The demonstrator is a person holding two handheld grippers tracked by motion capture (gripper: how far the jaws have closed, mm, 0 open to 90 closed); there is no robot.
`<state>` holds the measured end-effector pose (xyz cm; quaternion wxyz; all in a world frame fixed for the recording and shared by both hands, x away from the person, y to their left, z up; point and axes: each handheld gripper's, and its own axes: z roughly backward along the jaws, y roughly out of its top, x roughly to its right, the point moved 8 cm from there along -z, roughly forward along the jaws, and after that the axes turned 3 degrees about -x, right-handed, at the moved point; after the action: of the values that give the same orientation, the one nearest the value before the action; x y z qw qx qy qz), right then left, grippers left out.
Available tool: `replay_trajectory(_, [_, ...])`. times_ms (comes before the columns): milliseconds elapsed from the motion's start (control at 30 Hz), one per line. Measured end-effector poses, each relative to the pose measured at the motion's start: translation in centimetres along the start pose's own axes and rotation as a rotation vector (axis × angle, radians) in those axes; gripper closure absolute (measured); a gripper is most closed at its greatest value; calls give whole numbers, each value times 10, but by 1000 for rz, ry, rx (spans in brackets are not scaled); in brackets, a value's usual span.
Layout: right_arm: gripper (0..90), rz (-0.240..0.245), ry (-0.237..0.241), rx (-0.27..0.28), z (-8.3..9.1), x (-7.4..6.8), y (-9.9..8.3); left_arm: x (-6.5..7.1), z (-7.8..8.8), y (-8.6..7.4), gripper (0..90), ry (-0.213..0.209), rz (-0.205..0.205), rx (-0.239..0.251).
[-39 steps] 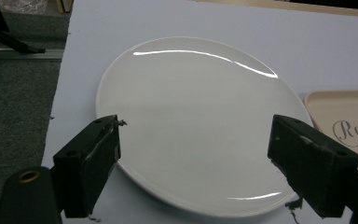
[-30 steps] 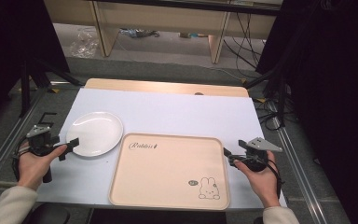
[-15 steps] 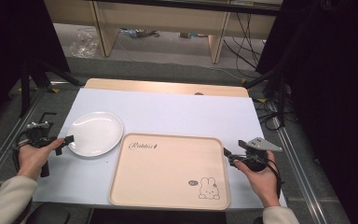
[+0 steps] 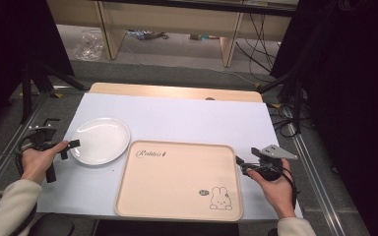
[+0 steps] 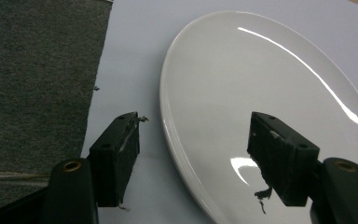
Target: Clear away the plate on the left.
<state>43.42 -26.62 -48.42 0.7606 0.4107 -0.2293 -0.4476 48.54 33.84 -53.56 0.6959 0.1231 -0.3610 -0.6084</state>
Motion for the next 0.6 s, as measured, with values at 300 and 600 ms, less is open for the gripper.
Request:
replay_trajectory(300, [283, 5, -2, 7, -1, 0, 0, 3, -4, -1, 298, -2, -5, -34])
replay_trajectory(600, [283, 11, 2, -9, 1, -1, 0, -1, -6, -4, 304, -8, 23, -61])
